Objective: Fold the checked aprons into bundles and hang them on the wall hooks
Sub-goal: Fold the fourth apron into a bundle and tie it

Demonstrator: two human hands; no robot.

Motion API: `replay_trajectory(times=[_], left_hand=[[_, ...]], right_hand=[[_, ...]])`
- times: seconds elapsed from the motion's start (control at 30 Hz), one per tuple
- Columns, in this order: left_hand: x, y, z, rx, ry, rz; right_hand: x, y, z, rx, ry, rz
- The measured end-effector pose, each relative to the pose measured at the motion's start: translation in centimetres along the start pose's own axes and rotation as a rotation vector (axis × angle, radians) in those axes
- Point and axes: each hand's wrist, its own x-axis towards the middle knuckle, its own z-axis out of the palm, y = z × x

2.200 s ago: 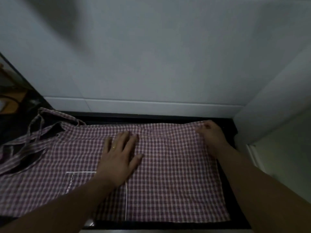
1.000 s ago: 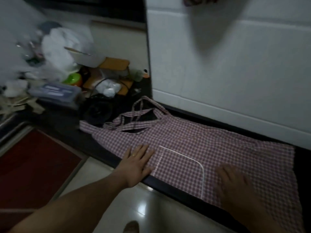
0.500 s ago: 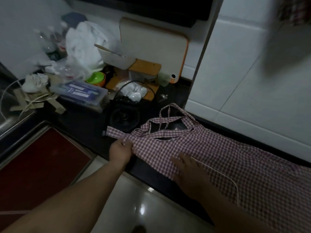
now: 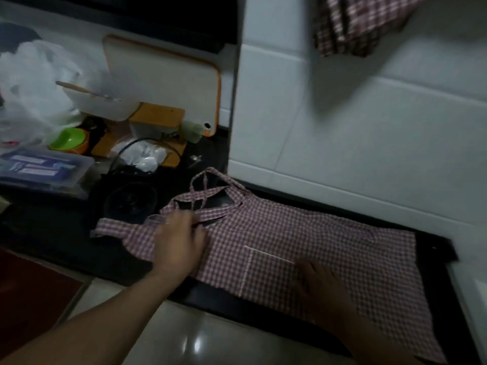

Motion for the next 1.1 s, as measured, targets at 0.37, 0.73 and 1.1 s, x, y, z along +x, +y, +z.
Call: replay_trajectory(times=[0.37, 0.73, 1.1], left_hand=[[3.1, 11.3, 13.9, 0.144, -0.566, 0.244], [12.6, 12.4, 16.8, 0.557, -0.593, 0.416], [14.0, 11.2, 15.2, 0.353, -0.74, 0.398]], right_hand=[[1.3, 16.9, -1.2, -0.018, 0.065, 0.185], [11.5, 27.6, -4.9, -0.13, 0.461, -0.04], [10.0, 28.2, -5.9, 0.049, -0.167, -0.027]])
